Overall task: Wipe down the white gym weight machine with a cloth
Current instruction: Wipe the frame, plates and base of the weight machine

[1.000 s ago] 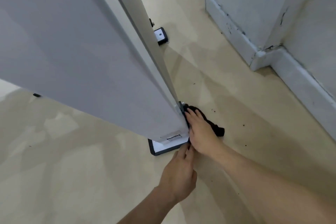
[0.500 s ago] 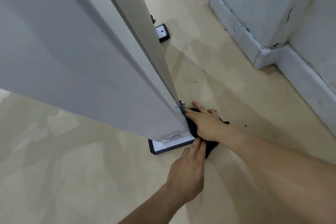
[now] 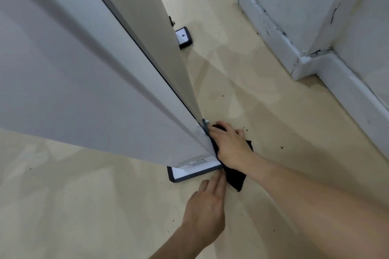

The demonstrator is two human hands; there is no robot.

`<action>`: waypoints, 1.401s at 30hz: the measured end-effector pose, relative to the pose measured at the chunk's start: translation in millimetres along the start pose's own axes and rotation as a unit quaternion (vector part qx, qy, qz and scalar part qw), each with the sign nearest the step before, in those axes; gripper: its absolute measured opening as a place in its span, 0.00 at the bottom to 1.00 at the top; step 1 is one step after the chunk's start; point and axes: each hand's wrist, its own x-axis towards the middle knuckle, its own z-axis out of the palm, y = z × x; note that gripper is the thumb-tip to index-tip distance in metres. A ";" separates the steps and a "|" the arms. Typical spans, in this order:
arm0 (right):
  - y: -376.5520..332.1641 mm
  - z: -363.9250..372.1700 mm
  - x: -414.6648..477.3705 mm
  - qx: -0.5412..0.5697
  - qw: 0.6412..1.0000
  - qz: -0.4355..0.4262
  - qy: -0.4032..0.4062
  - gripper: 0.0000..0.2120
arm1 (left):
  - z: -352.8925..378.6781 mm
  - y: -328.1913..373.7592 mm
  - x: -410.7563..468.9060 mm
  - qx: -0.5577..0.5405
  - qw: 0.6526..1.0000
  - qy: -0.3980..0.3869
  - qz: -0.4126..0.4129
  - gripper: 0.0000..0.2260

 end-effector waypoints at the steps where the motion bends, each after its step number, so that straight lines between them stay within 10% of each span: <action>1: 1.6 0.6 -3.2 0.001 1.000 0.006 -0.002 0.29 | -3.1 1.3 1.1 -0.009 1.000 0.017 -0.004 0.39; 9: -19.5 25.5 -85.0 0.002 0.996 0.073 0.040 0.16 | 5.6 -7.1 -10.3 -0.003 1.000 0.017 0.007 0.35; 26: -123.2 85.4 -68.2 -0.084 0.994 -0.032 -0.069 0.31 | -9.7 -82.1 -64.6 -0.341 0.916 0.096 -0.188 0.35; 35: -93.8 58.5 -85.9 -0.200 0.973 -0.011 -0.110 0.33 | -2.4 -70.8 -64.1 -0.066 0.993 -0.040 -0.084 0.39; 42: -45.1 16.1 -97.4 -0.154 0.979 0.099 -0.092 0.27 | 5.9 -53.8 -57.8 -0.132 0.988 -0.035 -0.071 0.36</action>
